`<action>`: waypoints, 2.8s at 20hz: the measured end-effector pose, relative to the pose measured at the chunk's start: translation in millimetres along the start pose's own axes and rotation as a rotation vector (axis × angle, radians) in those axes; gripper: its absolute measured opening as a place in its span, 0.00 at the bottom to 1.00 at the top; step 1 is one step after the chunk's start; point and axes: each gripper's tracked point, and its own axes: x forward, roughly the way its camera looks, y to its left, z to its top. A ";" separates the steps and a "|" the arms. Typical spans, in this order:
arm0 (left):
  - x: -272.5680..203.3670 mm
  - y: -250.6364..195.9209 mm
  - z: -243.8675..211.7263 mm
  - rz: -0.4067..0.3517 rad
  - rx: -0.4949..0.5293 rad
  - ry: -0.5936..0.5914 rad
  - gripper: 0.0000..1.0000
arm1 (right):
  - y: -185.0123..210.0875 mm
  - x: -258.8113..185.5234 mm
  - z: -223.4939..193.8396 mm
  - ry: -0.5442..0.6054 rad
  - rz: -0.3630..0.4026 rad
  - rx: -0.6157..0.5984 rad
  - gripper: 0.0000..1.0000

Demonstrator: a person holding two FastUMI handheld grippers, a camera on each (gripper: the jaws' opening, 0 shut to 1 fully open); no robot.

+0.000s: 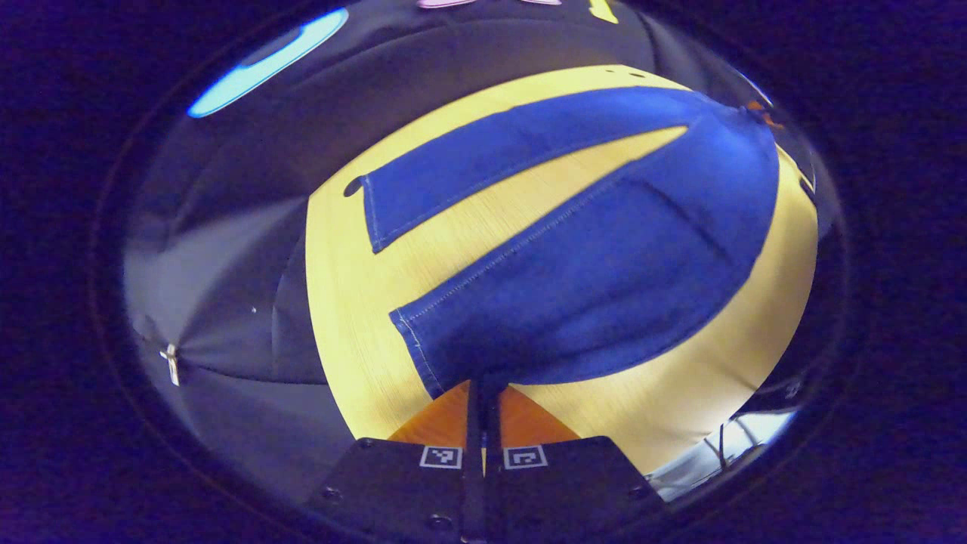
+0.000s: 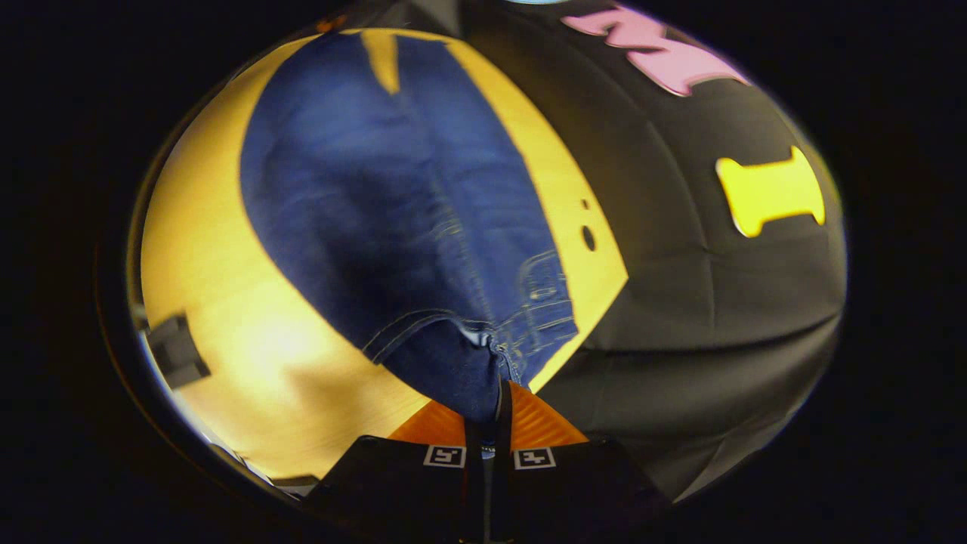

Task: Grasp the waist and the cuffs of the jeans and fold them to make the two legs overlap; first hold the waist and fold one-third of the jeans toward the cuffs, then hold the cuffs and fold the remaining one-third in the same direction to finish folding.

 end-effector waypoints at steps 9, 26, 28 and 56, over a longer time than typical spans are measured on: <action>-46.7 36.3 141.8 -0.055 -0.576 -0.110 0.05 | -110.0 53.2 75.6 -0.074 -0.048 0.265 0.08; -184.1 85.5 288.0 0.091 -0.548 -0.358 0.96 | -129.8 151.5 77.8 0.049 -0.008 0.791 0.79; -214.6 92.7 296.3 0.146 -0.525 -0.443 0.96 | -134.2 138.5 75.3 0.021 -0.048 0.857 0.98; -384.0 -96.1 372.2 0.002 -0.351 -0.770 0.95 | -122.1 150.8 16.1 0.024 -0.353 1.665 0.79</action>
